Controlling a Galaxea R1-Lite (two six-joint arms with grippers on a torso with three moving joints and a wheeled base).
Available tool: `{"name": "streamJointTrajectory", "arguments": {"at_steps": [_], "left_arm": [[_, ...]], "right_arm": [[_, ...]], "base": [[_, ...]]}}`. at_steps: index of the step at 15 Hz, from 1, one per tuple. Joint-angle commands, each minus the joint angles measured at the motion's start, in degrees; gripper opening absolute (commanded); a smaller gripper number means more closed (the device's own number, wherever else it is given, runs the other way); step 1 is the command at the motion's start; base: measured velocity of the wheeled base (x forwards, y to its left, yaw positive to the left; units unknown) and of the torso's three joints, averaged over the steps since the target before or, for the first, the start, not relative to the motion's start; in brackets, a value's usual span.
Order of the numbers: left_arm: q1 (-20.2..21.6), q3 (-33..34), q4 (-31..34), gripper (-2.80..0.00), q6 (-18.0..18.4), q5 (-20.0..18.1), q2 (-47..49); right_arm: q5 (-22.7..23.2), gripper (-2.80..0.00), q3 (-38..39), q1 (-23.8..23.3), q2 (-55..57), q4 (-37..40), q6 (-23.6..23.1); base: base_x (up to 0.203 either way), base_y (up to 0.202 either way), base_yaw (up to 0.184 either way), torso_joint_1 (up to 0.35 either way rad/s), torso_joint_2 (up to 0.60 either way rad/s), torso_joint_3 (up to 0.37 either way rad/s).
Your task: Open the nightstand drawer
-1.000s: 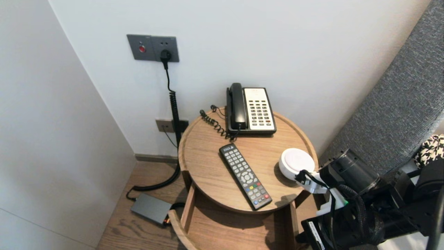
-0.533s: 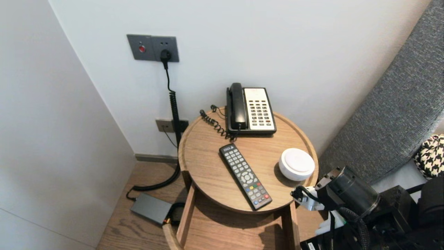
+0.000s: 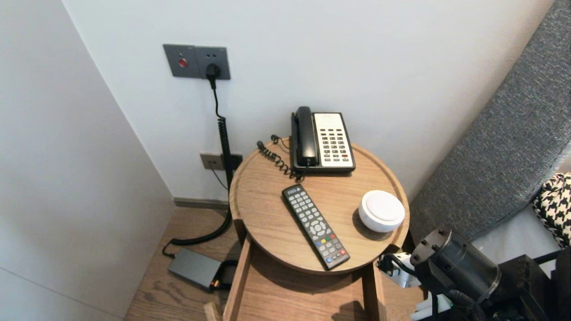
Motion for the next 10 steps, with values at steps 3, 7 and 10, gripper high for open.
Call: {"name": "streamJointTrajectory", "arguments": {"at_steps": [3, 7, 10], "left_arm": [[0.00, 0.70, -0.04, -2.80, 0.02, 0.01, -0.01], [0.00, 0.70, -0.04, -2.80, 0.02, 0.01, -0.01], [0.00, 0.70, -0.04, -2.80, 0.02, 0.01, -0.01]], "right_arm": [[0.12, -2.80, 1.35, 2.64, -0.36, -0.06, 1.09], [0.03, -2.80, 2.80, 5.71, -0.43, -1.70, 3.34], [0.03, -2.80, 2.97, 6.67, -0.35, -1.67, 3.51]], "base": [[0.000, 0.000, 0.000, 0.000, 0.00, 0.000], [0.000, 0.000, 0.000, 0.000, 0.00, 0.000], [0.000, 0.000, 0.000, 0.000, 0.00, 0.000]]}}
